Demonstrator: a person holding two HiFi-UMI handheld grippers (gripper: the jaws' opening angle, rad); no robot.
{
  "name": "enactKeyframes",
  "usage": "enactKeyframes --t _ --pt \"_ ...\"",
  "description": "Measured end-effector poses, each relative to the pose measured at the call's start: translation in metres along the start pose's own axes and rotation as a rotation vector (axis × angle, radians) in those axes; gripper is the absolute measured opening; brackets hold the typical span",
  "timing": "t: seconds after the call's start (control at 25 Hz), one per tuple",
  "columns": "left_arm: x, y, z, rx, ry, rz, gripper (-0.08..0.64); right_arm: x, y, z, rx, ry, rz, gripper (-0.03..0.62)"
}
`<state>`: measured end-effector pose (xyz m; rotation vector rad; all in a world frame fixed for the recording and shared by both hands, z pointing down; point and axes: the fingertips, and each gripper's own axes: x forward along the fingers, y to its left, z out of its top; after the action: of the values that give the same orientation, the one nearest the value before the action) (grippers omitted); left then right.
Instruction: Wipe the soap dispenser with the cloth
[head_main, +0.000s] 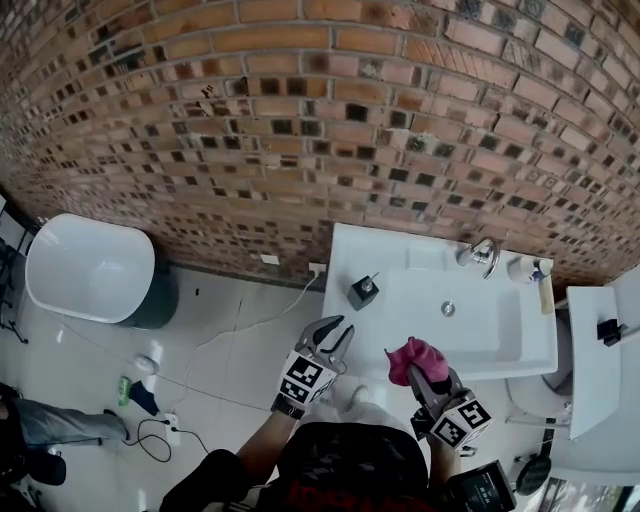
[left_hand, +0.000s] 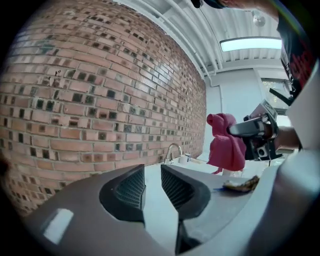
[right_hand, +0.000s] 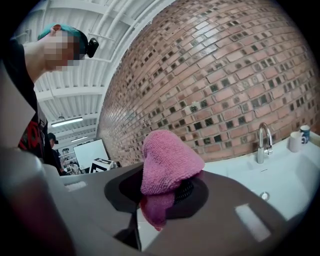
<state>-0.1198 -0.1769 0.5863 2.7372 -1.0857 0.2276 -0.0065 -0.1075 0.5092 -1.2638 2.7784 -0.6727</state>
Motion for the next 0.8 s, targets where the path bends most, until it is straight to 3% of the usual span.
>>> enactKeyframes --t 0.12,0.32,0.48,0.56,0.72,0.8 --pt "0.023 0.017 -0.007 -0.007 0.031 0.011 0.095 0.014 -0.028 0.004 0.041 0.01 -0.001 0.083" --pt "0.067 0.035 -0.02 -0.016 0.087 0.034 0.095 0.041 -0.078 0.03 0.012 0.019 0.033 0.083" --pt "0.094 0.057 -0.031 -0.062 0.122 0.101 0.095 0.057 -0.116 0.035 0.108 0.006 0.054 0.083" --pt "0.107 0.06 -0.039 -0.068 0.155 0.1 0.095 0.071 -0.121 0.023 0.121 0.058 0.071 0.083" --pt "0.134 0.059 -0.059 -0.022 0.225 0.091 0.095 0.092 -0.104 -0.015 0.004 0.218 0.171 0.083" --pt "0.142 0.063 -0.072 -0.006 0.258 0.111 0.099 0.093 -0.098 -0.022 0.036 0.202 0.201 0.083"
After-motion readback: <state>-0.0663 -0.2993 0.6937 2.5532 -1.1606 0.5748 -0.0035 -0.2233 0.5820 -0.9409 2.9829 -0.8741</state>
